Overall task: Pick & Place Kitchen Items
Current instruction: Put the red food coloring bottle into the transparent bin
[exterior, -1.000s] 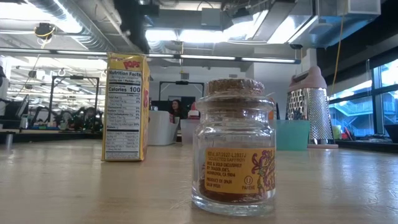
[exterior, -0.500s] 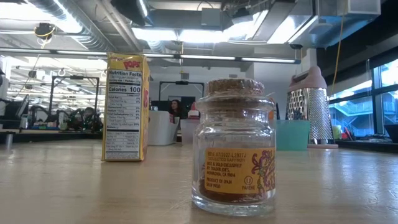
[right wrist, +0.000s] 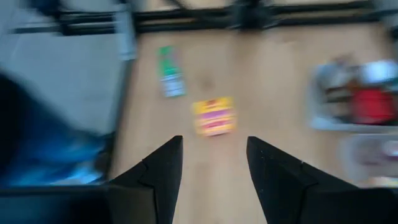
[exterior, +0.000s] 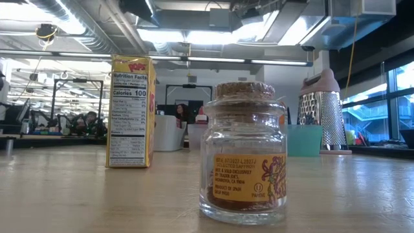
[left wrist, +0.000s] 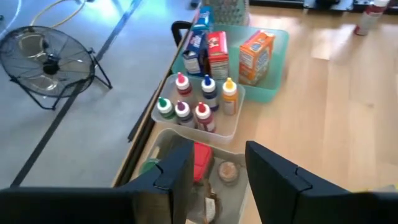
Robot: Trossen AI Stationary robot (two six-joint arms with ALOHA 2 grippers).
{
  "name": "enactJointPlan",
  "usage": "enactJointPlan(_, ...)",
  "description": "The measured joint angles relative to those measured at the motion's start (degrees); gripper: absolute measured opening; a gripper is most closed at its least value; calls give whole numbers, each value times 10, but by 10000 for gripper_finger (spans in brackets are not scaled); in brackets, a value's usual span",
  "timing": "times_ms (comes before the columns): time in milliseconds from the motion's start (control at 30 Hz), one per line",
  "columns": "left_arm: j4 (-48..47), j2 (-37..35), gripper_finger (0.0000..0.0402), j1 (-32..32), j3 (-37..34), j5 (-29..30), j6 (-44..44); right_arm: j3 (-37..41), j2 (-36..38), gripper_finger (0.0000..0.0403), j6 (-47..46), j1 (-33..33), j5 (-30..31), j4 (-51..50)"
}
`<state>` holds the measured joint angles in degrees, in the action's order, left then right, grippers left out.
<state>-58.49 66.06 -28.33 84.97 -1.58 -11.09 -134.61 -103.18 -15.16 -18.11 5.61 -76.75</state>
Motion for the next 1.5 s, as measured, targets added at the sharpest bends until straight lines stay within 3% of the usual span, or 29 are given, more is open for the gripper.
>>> enactJointPlan(100, 0, 0, 138, 13, 0, 2, 1, 0, 0, 180, -13, 0, -85, 0)
enactJointPlan(200, 0, 0, 140, 20, 0, 3, 17, 0, 0, 180, -45, 0, -123, -3)
enactJointPlan(433, -3, 0, 141, 41, 0, 4, 43, 2, 0, 180, -189, -8, -120, -143)
enactJointPlan(767, -1, 0, 141, 50, 0, 4, 7, 74, 24, 180, -376, -27, -128, -132)
enactJointPlan(1133, 0, 0, 141, 45, 0, 5, -46, 244, 31, 180, -501, -34, -254, -133)
enactJointPlan(1500, -6, 0, 141, 45, 0, 5, -62, 417, 26, 180, -521, -41, -276, -124)
